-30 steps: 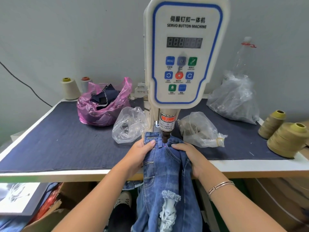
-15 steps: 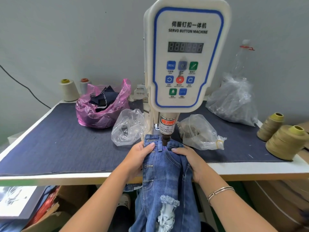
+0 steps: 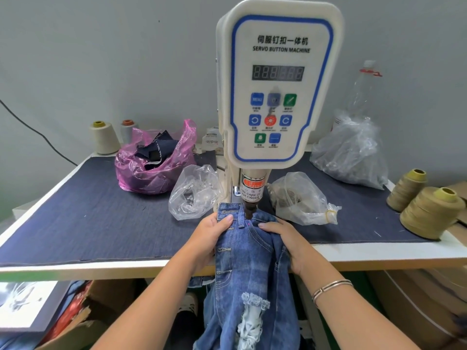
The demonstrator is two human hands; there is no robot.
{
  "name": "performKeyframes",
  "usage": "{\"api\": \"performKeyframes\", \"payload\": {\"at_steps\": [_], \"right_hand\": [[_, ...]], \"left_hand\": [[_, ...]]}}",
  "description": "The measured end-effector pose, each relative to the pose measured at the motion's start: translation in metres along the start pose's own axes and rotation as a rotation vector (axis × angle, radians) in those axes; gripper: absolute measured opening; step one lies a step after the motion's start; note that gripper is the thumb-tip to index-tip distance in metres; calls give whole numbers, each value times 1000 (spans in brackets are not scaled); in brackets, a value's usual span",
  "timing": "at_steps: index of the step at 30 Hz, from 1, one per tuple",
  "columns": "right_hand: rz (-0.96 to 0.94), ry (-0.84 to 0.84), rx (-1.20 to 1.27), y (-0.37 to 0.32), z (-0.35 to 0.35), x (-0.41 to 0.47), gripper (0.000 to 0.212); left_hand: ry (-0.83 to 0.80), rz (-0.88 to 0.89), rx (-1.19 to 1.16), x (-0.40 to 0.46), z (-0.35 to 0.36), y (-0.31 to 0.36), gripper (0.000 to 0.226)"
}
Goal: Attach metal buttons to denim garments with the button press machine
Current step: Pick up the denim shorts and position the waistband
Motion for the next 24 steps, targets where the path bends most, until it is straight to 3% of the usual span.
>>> {"api": "performKeyframes", "payload": {"at_steps": [24], "right_hand": [[36,5,-16,2,-3,2,31]], "left_hand": [[19,16,22,-2,4,2,33]]}}
Point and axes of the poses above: each hand's wrist, its own x-axis towards the middle knuckle, its own z-axis out of the palm, y = z × x, the point moved 4 cm from there along x, towards the middle knuckle, and after that the axes turned 10 degrees about -y, right-handed, at the moved point
